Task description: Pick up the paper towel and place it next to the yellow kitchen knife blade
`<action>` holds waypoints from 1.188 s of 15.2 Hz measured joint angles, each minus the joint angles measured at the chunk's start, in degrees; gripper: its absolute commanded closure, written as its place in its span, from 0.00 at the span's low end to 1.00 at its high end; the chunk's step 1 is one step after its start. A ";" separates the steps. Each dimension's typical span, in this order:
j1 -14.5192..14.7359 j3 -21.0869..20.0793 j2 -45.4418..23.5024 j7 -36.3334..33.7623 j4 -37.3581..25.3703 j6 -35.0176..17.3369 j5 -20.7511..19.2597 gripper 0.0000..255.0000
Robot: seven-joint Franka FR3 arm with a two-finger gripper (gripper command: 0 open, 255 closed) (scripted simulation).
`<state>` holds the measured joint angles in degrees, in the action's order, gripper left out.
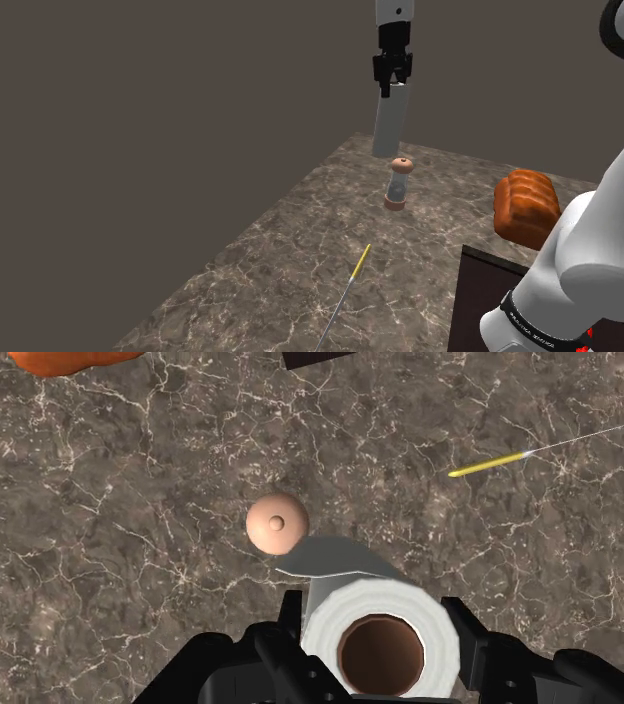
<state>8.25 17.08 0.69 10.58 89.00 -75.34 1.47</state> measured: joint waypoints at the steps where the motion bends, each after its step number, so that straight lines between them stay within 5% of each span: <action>1: 0.69 -0.71 0.64 -1.43 0.54 0.02 0.16 1.00; 18: 11.76 -12.70 -0.69 -26.18 -8.92 6.30 5.82 1.00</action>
<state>20.01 4.38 0.00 -15.60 80.09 -69.03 7.29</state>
